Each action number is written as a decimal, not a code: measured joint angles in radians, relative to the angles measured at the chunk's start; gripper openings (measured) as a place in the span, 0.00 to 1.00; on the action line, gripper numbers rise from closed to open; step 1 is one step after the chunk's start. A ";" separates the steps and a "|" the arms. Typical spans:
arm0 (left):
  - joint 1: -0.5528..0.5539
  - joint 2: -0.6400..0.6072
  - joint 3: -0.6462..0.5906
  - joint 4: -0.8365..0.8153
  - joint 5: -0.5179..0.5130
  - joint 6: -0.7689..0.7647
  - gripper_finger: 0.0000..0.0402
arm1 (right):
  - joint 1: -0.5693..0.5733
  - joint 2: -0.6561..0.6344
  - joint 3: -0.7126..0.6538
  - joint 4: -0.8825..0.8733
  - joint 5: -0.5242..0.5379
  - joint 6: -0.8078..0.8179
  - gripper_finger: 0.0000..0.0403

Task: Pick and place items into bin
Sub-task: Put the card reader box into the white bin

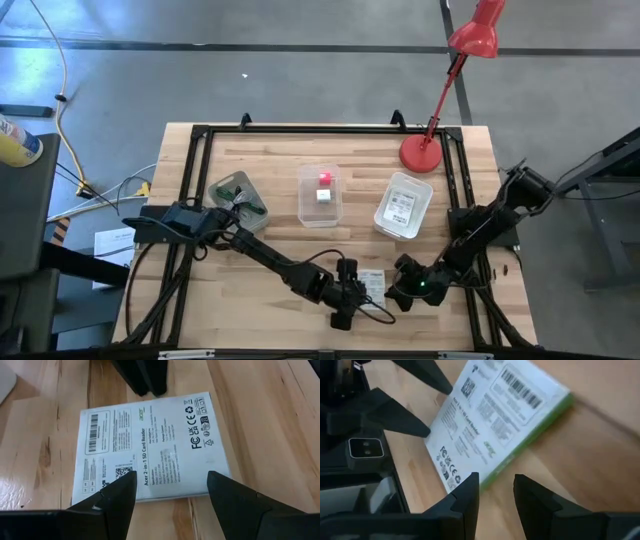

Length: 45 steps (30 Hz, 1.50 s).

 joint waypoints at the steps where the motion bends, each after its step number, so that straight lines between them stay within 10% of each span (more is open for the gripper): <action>1: 0.000 0.000 0.000 0.000 -0.001 0.000 0.58 | -0.001 0.016 0.000 0.022 -0.002 0.000 0.28; 45: -0.008 -0.005 0.002 -0.096 -0.002 -0.023 0.58 | -0.061 0.065 0.001 0.134 0.022 -0.039 0.28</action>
